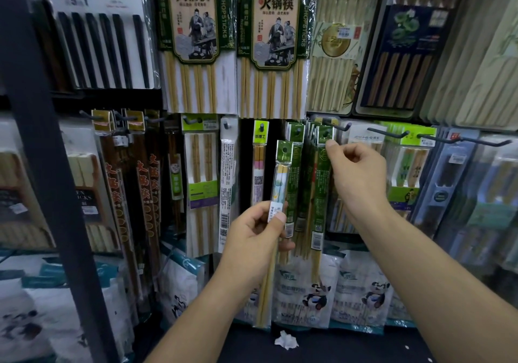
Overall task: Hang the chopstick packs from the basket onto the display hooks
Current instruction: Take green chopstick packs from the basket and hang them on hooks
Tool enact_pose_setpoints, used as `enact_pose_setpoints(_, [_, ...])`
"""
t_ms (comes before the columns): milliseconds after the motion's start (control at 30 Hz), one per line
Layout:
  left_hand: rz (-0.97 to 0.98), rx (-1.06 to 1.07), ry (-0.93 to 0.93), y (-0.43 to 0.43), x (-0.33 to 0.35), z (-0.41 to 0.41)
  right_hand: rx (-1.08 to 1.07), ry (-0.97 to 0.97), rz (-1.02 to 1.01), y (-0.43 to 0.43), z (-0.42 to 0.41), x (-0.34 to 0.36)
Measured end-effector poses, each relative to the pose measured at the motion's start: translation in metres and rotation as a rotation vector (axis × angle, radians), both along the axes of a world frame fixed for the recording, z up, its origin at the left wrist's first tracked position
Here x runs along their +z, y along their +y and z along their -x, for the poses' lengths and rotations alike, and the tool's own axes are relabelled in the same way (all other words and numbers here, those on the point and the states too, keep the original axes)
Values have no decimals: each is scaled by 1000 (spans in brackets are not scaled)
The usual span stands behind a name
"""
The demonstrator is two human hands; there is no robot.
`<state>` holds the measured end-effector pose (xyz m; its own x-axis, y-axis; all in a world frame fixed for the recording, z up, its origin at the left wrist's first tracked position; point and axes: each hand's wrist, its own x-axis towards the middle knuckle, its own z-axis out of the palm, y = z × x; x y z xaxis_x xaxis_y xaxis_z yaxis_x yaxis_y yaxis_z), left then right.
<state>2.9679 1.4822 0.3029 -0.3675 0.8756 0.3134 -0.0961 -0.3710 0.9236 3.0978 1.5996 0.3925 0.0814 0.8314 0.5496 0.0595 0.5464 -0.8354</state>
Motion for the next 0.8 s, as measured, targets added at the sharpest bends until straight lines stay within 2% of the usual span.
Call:
enact_pose_setpoints(100, [-9, 0, 54, 1, 0, -1, 23, 2, -2, -11, -7, -7])
enact_pose_setpoints(267, [-39, -44, 150, 7, 12, -14, 269, -83, -42, -39, -14, -21])
enact_pose_setpoints(367, [-38, -57, 209, 12, 16, -22, 323, -74, -25, -41, -16, -20])
enact_pose_setpoints(800, [-3, 70, 424, 49, 42, -26, 182, 72, 45, -8, -4, 16])
